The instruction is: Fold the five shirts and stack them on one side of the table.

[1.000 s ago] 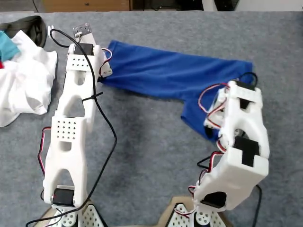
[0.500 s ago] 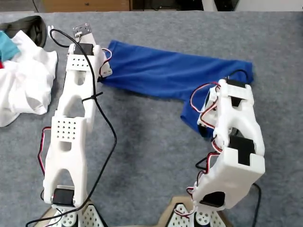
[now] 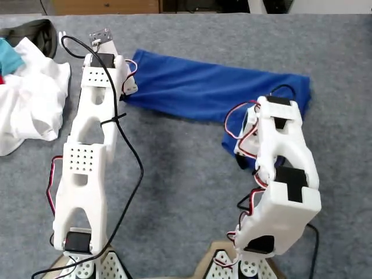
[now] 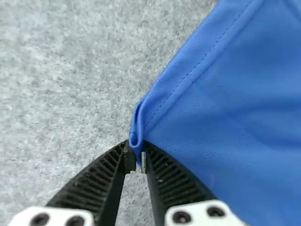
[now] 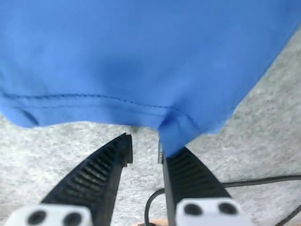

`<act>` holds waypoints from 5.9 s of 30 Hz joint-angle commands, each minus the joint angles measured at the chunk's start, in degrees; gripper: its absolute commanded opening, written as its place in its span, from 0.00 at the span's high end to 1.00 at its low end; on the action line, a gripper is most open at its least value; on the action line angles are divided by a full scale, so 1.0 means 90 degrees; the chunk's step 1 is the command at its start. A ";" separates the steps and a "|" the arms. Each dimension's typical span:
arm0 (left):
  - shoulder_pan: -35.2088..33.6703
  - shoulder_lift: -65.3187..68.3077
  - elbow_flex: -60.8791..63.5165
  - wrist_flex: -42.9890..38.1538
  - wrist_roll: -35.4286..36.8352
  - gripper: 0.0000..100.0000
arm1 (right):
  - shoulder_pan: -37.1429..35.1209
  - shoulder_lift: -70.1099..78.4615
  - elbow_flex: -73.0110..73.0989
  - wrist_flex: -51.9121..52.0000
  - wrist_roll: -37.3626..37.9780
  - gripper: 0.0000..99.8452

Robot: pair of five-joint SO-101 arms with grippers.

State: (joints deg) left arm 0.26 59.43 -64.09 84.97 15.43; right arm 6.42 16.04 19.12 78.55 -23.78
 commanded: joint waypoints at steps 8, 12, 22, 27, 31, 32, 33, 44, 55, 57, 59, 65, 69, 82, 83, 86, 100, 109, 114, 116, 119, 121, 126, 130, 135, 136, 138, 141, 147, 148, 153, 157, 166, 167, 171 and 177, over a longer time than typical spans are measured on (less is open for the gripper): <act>-0.0117 -0.0112 -0.0313 0.0020 -0.0039 0.98 | 0.0493 -0.0230 -0.0571 0.0039 -0.0147 0.89; -0.0117 -0.0112 -0.0313 0.0029 -0.0039 0.98 | 0.0757 -0.0230 -0.0825 0.0039 0.0039 0.89; -0.0117 -0.0112 -0.0313 0.0029 -0.0039 0.98 | 0.0982 -0.0015 -0.0777 0.0029 0.0059 0.89; -0.0127 -0.0112 -0.0313 0.0029 -0.0049 0.98 | 0.0991 0.0298 -0.0786 -0.0147 0.0059 0.90; -0.0127 -0.0112 -0.0313 0.0029 -0.0049 0.98 | 0.0991 0.0259 -0.0933 -0.0098 0.0049 0.92; -0.0127 -0.0112 -0.0313 0.0029 -0.0049 0.98 | 0.0991 0.0220 -0.0962 -0.0088 0.0039 0.92; -0.0127 -0.0112 -0.0313 0.0029 -0.0049 0.98 | 0.0991 0.0171 -0.0972 -0.0088 0.0029 0.92; -0.0127 -0.0112 -0.0313 0.0029 -0.0049 0.98 | 0.0991 -0.0933 -0.0982 0.0176 0.0029 0.95; -0.0488 -0.0161 -0.1416 0.0127 0.0010 0.98 | 0.1324 -0.1460 -0.2339 0.0049 0.0010 1.00; -0.0557 -0.0161 -0.1924 0.0186 0.0078 0.98 | 0.1353 -0.1421 -0.2730 -0.0137 0.0010 1.00; -0.0586 -0.0161 -0.2374 0.0156 0.0127 0.98 | 0.1324 -0.1421 -0.2945 -0.0391 0.0010 1.00; -0.0400 -0.0112 -0.2960 0.0059 0.0098 0.98 | 0.1118 -0.1411 -0.2994 -0.1162 0.0010 1.00; -0.0332 -0.0112 -0.2784 -0.0440 0.0117 0.98 | 0.1070 -0.1421 -0.3043 -0.1631 0.0010 1.00; -0.0391 -0.0181 -0.3468 -0.1172 0.0098 0.98 | 0.1128 -0.1792 -0.3414 -0.3565 -0.0166 1.00; -0.0420 -0.0190 -0.3595 -0.1084 0.0088 0.98 | 0.1158 -0.1939 -0.3482 -0.3565 -0.0274 1.00; -0.0488 -0.0689 -0.3497 -0.0899 0.0088 0.98 | 0.1265 -0.2476 -0.3629 -0.3575 -0.0547 1.00; -0.0557 -0.3209 -0.3497 0.0733 0.0088 0.98 | 0.1265 -0.4762 -0.3648 -0.3565 -0.0576 1.00; -0.0557 -0.5319 -0.3497 0.1582 0.0098 0.98 | 0.1265 -0.6393 -0.3658 -0.3126 -0.0576 1.00; -0.0557 -0.6520 -0.3497 0.1748 0.0098 0.98 | 0.1265 -0.7263 -0.3668 -0.2989 -0.0879 1.00; -0.0557 -0.6999 -0.3497 0.1748 0.0098 0.98 | 0.1265 -0.7556 -0.3668 -0.2911 -0.0928 1.00; -0.0557 -0.7653 -0.3487 0.1748 0.0098 0.98 | 0.1265 -0.7897 -0.3658 -0.2901 -0.0928 1.00; -0.0557 -0.8015 -0.3487 0.1748 0.0098 0.98 | 0.1265 -0.8054 -0.3648 -0.2901 -0.0928 1.00; -0.0606 -0.8288 -0.3184 0.1758 0.0078 0.98 | 0.1245 -0.7897 -0.3531 -0.2901 -0.0928 1.00; -0.0606 -0.8073 -0.1934 0.1748 -0.0205 0.98 | 0.1206 -0.7272 -0.3228 -0.2960 -0.0947 1.00; -0.0684 -0.7282 -0.0244 0.1260 -0.0293 0.98 | 0.0698 -0.6208 -0.3199 -0.2960 -0.0899 1.00; -0.0821 -0.7087 0.0029 0.1045 -0.0244 0.98 | 0.0562 -0.5963 -0.3199 -0.2960 -0.0879 1.00; -0.1065 -0.6696 0.0508 0.0420 -0.0225 0.98 | 0.0288 -0.5416 -0.3199 -0.3057 -0.0733 0.99; -0.1368 -0.6120 0.1172 -0.0625 -0.0225 0.98 | 0.0044 -0.4606 -0.3199 -0.3409 -0.0547 0.99; -0.1543 -0.5192 0.2012 -0.1875 -0.0264 0.98 | -0.0063 -0.3433 -0.3238 -0.4161 -0.0391 0.99; -0.1543 -0.5045 0.2100 -0.1983 -0.0264 0.98 | -0.0063 -0.3306 -0.3238 -0.4249 -0.0391 0.99; -0.1553 -0.4508 0.2217 -0.2129 -0.0264 0.98 | -0.0044 -0.2857 -0.3238 -0.4327 -0.0391 0.99; -0.1680 -0.4215 0.2149 -0.2139 -0.0264 0.98 | -0.0024 -0.2750 -0.3228 -0.4337 -0.0381 0.99; -0.1963 -0.4127 0.2139 -0.2501 -0.0234 0.98 | -0.0073 -0.2349 -0.3248 -0.5441 -0.0381 0.99; -0.1963 -0.4127 0.2139 -0.2510 -0.0234 0.98 | -0.0132 -0.2242 -0.3248 -0.5538 -0.0381 0.99; -0.1954 -0.4098 0.2188 -0.2559 -0.0254 0.98 | -0.0190 -0.1939 -0.3199 -0.5548 -0.0381 0.99; -0.1954 -0.4107 0.2403 -0.2696 -0.0264 0.98 | -0.0181 -0.1880 -0.3238 -0.4728 -0.0381 0.99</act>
State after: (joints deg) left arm -16.88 23.47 -42.46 61.76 13.49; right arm 5.45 -0.84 -9.10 33.36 -28.00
